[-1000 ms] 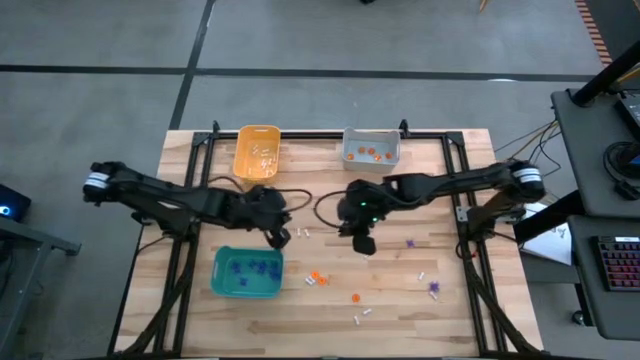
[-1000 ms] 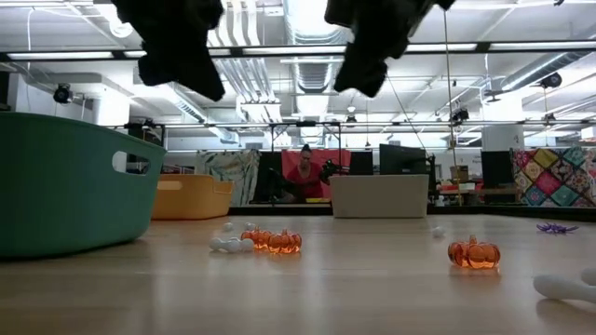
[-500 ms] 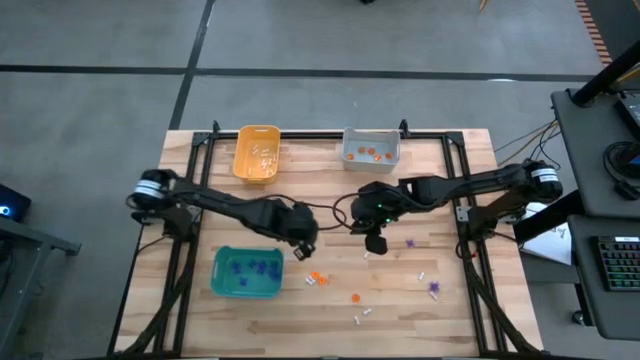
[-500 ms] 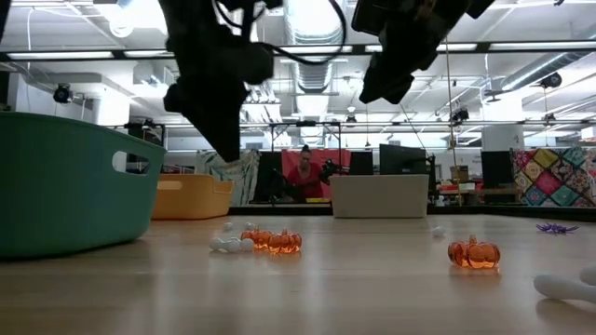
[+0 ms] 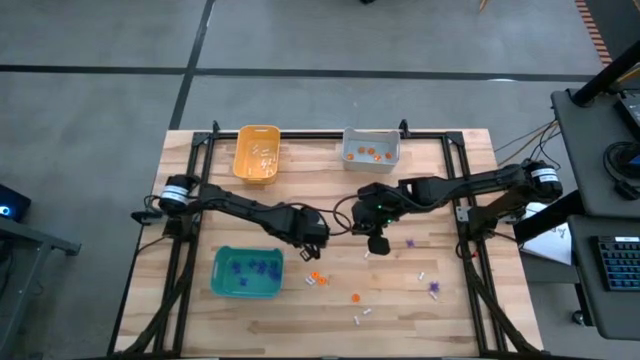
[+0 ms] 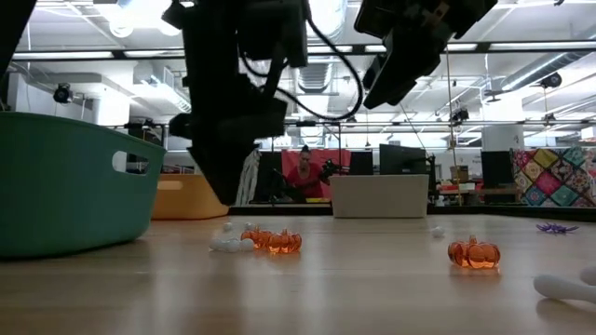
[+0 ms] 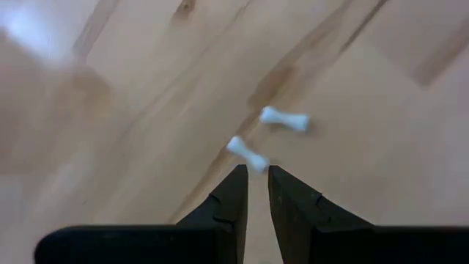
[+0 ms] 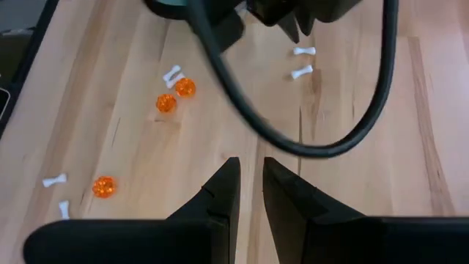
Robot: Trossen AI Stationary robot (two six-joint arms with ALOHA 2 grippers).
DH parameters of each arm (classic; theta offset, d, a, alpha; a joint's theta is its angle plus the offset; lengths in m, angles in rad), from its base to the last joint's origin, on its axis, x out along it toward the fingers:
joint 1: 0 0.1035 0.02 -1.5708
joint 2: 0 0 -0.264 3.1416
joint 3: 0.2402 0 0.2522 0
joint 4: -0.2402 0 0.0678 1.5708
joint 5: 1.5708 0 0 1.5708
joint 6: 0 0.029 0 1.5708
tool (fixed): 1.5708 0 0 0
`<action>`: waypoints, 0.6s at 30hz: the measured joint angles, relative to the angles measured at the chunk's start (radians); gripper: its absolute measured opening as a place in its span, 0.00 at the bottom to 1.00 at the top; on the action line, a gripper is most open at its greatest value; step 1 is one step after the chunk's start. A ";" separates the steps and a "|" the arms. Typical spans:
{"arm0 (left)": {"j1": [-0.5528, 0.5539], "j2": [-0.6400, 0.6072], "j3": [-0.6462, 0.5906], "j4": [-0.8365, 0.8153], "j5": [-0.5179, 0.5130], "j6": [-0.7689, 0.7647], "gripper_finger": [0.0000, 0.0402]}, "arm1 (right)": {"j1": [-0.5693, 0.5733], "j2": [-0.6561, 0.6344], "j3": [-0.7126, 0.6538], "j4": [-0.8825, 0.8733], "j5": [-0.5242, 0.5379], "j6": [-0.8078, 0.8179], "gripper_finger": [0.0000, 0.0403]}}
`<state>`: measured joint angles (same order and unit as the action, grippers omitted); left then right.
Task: Sort Halloween decoration
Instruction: Put the white bone toy into the orange bin
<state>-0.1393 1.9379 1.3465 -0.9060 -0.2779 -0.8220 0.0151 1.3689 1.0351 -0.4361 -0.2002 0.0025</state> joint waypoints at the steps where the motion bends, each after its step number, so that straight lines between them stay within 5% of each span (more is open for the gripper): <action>1: 0.003 -0.001 -0.011 0.000 0.000 -0.008 0.10 | 0.000 0.000 0.000 0.000 0.000 -0.008 0.13; 18: 0.028 -0.009 -0.051 0.086 -0.012 -0.091 0.10 | -0.002 0.000 0.000 0.008 0.001 -0.085 0.13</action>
<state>-0.1112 1.9289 1.2957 -0.8199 -0.2897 -0.9135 0.0128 1.3689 1.0351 -0.4286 -0.1997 -0.0830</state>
